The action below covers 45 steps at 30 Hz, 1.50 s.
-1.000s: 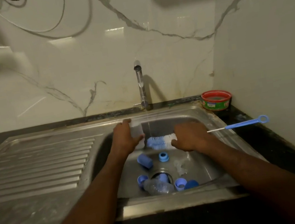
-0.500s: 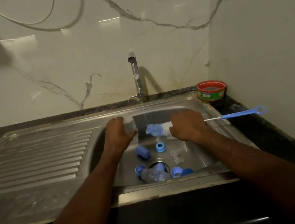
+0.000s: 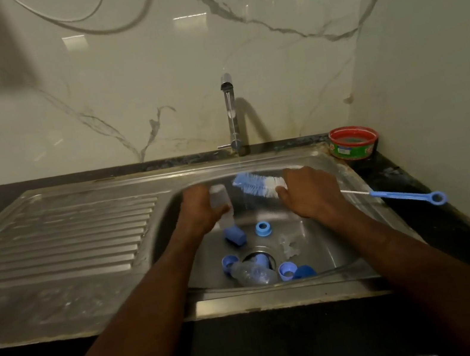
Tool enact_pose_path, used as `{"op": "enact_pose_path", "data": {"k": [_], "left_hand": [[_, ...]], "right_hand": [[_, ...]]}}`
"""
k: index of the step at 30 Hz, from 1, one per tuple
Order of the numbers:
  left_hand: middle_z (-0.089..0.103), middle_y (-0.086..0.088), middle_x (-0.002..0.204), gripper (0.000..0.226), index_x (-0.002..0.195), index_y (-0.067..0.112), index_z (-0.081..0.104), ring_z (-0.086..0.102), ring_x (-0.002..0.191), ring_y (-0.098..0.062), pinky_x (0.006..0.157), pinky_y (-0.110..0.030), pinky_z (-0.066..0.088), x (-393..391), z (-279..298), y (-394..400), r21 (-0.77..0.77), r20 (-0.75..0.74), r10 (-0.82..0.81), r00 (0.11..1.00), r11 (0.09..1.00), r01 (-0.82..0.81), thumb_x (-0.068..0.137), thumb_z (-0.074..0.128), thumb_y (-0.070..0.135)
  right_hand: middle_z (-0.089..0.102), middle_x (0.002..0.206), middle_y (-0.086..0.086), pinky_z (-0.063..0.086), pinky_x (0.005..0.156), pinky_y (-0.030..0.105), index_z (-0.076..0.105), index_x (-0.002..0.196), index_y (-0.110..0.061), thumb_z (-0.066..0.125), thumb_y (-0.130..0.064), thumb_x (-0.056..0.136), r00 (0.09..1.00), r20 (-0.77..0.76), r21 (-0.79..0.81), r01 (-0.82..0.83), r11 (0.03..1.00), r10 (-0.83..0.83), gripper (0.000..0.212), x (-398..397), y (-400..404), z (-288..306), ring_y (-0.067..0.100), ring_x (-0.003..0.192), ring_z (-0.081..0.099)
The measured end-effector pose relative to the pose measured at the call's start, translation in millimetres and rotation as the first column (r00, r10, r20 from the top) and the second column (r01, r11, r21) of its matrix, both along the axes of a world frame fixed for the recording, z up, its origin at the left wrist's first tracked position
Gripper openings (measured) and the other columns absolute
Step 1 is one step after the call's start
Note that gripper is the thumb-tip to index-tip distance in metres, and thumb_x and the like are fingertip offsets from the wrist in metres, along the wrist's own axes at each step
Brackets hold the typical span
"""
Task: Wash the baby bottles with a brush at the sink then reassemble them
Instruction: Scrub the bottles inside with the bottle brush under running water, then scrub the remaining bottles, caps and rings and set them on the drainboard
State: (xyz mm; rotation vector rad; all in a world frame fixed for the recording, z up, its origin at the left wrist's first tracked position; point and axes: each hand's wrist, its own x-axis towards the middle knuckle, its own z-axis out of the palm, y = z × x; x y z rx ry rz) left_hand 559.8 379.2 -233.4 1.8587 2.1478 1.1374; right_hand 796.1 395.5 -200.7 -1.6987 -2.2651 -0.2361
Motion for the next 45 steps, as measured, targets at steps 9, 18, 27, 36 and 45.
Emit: {"op": "enact_pose_path", "data": {"k": [9, 18, 27, 36, 45], "left_hand": [[0.065, -0.009, 0.124, 0.063, 0.127, 0.012, 0.061, 0.061, 0.116, -0.024, 0.098, -0.029, 0.044, -11.1, -7.4, -6.1, -0.022, -0.006, 0.05, 0.999, 0.999, -0.05, 0.074, 0.089, 0.032], [0.061, -0.009, 0.129, 0.073, 0.133, 0.014, 0.058, 0.055, 0.12, -0.025, 0.101, -0.035, 0.046, -34.0, 32.9, -51.2, 0.078, -0.024, 0.076, 0.997, 0.994, -0.074, 0.072, 0.088, 0.042], [0.062, -0.006, 0.126, 0.075, 0.13, 0.02, 0.056, 0.058, 0.116, -0.023, 0.087, -0.03, 0.045, -192.4, 122.1, -117.3, -0.018, -0.2, 0.275, 0.94, 0.959, -0.284, 0.071, 0.085, 0.056], [0.064, 0.0, 0.125, 0.078, 0.132, 0.028, 0.055, 0.056, 0.118, -0.024, 0.093, -0.042, 0.05, -327.7, 154.5, -173.8, -0.089, -0.379, 0.485, 0.788, 0.828, -0.553, 0.067, 0.082, 0.064], [0.059, -0.005, 0.13, 0.073, 0.129, 0.026, 0.056, 0.049, 0.127, -0.028, 0.106, -0.053, 0.039, -373.4, 124.6, -163.4, -0.176, -0.411, 0.545, 0.731, 0.739, -0.65, 0.07, 0.083, 0.059]], "right_hand": [[0.066, 0.125, 0.006, 0.049, 0.086, 0.036, 0.061, 0.127, -0.019, 0.055, -0.049, 0.098, 0.999, 0.037, -0.136, -0.011, 0.991, 0.016, 0.043, 0.6, 2.7, -6.9, 0.023, 0.108, 0.063], [0.069, 0.119, 0.01, 0.052, 0.086, 0.041, 0.057, 0.128, -0.024, 0.046, -0.052, 0.101, 0.996, -0.094, -0.043, -0.009, 0.999, 0.005, 0.04, -17.5, -10.7, 16.4, 0.03, 0.104, 0.065], [0.067, 0.123, 0.013, 0.05, 0.087, 0.041, 0.063, 0.126, -0.022, 0.049, -0.049, 0.098, 0.938, -0.22, -0.097, -0.293, 0.951, 0.267, 0.041, -178.9, -42.0, 67.4, 0.036, 0.112, 0.063], [0.065, 0.126, 0.006, 0.043, 0.08, 0.034, 0.063, 0.126, -0.021, 0.05, -0.041, 0.097, 0.886, -0.277, -0.196, -0.431, 0.881, 0.371, 0.037, -357.1, -76.6, 68.8, 0.029, 0.114, 0.063], [0.066, 0.122, 0.005, 0.041, 0.077, 0.033, 0.064, 0.122, -0.021, 0.061, -0.037, 0.094, 0.89, -0.259, -0.198, -0.429, 0.882, 0.375, 0.032, -438.5, -82.7, 62.0, 0.028, 0.113, 0.064]]}}
